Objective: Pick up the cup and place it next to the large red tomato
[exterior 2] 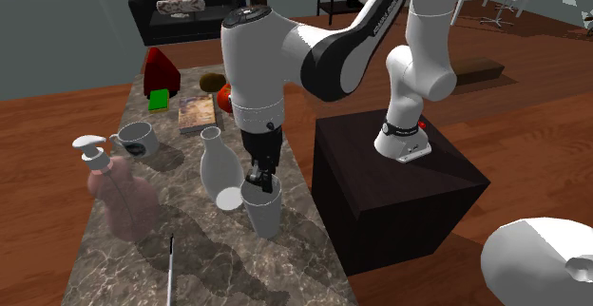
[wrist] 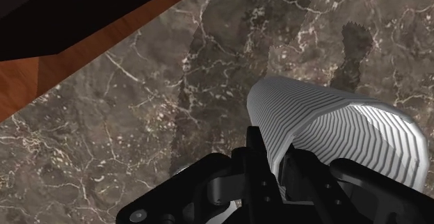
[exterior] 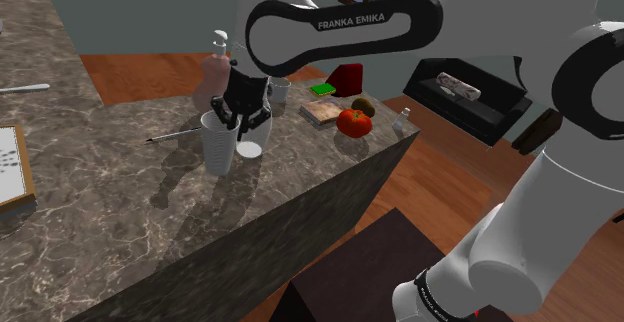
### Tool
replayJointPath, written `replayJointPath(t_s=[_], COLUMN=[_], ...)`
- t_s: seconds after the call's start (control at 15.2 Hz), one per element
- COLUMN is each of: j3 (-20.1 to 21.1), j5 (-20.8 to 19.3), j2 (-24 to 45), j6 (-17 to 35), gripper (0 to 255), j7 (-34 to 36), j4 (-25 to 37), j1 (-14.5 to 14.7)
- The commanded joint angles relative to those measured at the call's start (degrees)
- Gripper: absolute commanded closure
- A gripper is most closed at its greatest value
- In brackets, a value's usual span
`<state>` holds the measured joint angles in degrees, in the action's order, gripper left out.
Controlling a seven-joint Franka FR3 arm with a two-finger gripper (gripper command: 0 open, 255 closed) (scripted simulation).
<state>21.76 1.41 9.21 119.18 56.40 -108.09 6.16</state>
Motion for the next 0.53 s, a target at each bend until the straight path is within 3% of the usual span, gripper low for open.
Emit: replayJointPath(t_s=[0.0,0.46], j3=[0.0,0.1], j5=[0.1,0.6], j2=[-0.4,-1.7], j6=[-1.3,-6.4], gripper=[255,255], j7=[0.0,-0.1], j4=[1.0,4.8], j1=[0.0,-0.2])
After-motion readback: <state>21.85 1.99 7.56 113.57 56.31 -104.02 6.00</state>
